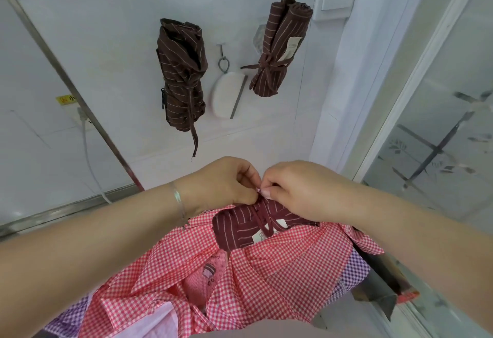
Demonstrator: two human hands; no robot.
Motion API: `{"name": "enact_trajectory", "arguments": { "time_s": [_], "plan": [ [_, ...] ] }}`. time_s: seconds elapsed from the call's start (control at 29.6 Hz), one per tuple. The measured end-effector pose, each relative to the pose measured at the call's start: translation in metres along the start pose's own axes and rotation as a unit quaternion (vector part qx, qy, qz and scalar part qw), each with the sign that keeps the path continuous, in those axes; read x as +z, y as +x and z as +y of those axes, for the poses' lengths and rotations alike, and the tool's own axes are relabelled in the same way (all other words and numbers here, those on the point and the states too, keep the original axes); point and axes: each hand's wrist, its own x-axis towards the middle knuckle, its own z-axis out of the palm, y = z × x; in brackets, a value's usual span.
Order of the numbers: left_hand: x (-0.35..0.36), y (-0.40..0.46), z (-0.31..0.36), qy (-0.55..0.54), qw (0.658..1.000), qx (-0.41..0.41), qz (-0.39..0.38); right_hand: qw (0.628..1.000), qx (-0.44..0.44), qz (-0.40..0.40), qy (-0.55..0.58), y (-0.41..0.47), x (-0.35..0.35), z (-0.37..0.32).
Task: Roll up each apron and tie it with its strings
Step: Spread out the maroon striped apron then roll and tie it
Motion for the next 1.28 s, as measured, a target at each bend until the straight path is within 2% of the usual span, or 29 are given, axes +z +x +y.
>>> {"name": "enact_trajectory", "arguments": {
  "time_s": [0.1,0.2,0.3,0.41,0.47,0.54,0.61,0.68,0.78,0.84,0.98,1.08,1.18,1.28],
  "plan": [
    [0.004,0.002,0.002,0.107,0.994,0.015,0.022,0.995,-0.021,0.007,-0.093,0.002,0.007,-0.005],
    [0.006,0.005,0.002,0.196,0.977,0.051,0.062,0.994,-0.007,0.024,-0.107,0.005,0.010,-0.003],
    [0.002,0.004,0.001,0.237,0.956,0.112,0.134,0.996,0.044,0.071,-0.005,0.005,0.010,-0.001],
    [0.002,0.004,-0.004,0.292,0.917,0.194,0.189,0.983,0.098,0.100,0.116,0.008,0.009,0.006],
    [0.001,0.005,-0.007,0.307,0.892,0.246,0.223,0.959,0.123,0.088,0.238,0.009,0.006,0.009],
    [-0.001,0.006,-0.008,0.303,0.879,0.277,0.243,0.920,0.134,0.054,0.365,0.009,0.000,0.012],
    [-0.002,0.007,-0.007,0.298,0.875,0.290,0.249,0.905,0.136,0.026,0.403,0.010,-0.005,0.015],
    [-0.003,0.007,-0.005,0.298,0.873,0.297,0.246,0.907,0.138,0.031,0.397,0.011,-0.009,0.015],
    [-0.007,0.006,-0.003,0.299,0.869,0.304,0.252,0.911,0.136,0.079,0.382,0.015,-0.011,0.011],
    [-0.009,0.006,0.000,0.320,0.852,0.310,0.273,0.919,0.129,0.109,0.355,0.017,-0.010,0.007],
    [-0.008,0.006,0.004,0.481,0.743,0.322,0.336,0.930,0.118,0.150,0.315,0.023,-0.012,-0.003],
    [-0.014,0.007,0.007,0.545,0.700,0.329,0.323,0.961,0.104,0.160,0.199,0.027,-0.018,-0.008],
    [-0.023,0.010,0.008,0.562,0.689,0.373,0.263,0.988,0.090,0.115,0.058,0.031,-0.023,-0.009],
    [-0.027,0.016,0.003,0.560,0.699,0.389,0.216,0.991,0.093,0.091,0.003,0.036,-0.022,-0.010]
  ]
}}
